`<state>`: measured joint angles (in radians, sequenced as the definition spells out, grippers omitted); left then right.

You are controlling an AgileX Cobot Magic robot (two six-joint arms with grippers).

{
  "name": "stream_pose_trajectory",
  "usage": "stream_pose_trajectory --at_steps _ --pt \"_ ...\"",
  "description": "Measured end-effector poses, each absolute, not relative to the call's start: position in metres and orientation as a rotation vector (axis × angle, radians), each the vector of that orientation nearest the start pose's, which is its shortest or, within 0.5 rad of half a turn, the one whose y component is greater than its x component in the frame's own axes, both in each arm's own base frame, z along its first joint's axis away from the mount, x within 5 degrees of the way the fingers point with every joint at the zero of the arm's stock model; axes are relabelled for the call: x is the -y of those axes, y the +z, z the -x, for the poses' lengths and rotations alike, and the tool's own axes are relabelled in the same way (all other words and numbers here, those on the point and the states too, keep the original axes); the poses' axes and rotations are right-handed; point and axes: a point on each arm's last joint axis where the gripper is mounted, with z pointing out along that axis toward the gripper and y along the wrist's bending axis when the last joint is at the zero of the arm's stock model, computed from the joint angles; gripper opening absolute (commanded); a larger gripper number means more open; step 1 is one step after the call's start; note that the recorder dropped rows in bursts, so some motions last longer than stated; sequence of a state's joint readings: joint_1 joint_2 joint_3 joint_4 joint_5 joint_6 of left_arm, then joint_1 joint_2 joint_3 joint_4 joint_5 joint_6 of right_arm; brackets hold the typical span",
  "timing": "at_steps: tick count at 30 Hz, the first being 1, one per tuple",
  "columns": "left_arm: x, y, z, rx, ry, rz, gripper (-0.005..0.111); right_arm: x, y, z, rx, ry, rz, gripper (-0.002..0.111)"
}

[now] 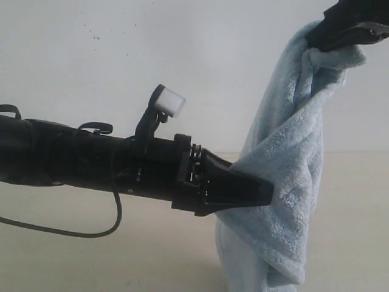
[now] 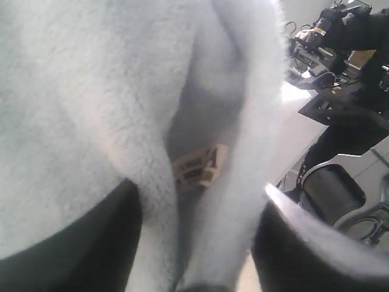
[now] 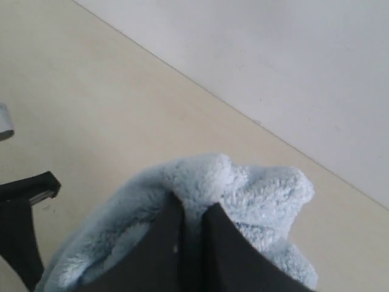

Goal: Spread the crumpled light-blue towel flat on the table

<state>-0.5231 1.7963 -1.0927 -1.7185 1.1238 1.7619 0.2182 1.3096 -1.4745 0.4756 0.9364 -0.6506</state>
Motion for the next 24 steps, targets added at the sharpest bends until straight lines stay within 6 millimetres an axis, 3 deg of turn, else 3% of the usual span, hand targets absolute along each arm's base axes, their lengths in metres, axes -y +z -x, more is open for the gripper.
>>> stream_pose_trajectory --at_steps 6,9,14,24 --pt "0.245 0.267 -0.262 -1.589 -1.442 -1.146 0.052 -0.095 0.416 -0.284 -2.083 0.313 0.809 0.003" --pt "0.243 0.266 -0.262 -1.651 -1.409 -1.149 0.052 -0.095 0.409 -0.292 -2.105 0.304 0.808 0.003" --pt "0.241 0.257 -0.261 -1.759 -1.349 -1.206 0.052 -0.095 0.411 -0.295 -2.08 0.29 0.784 0.003" --pt "0.24 0.257 -0.258 -1.761 -1.373 -1.233 0.052 -0.094 0.42 -0.303 -1.99 0.278 0.66 0.003"
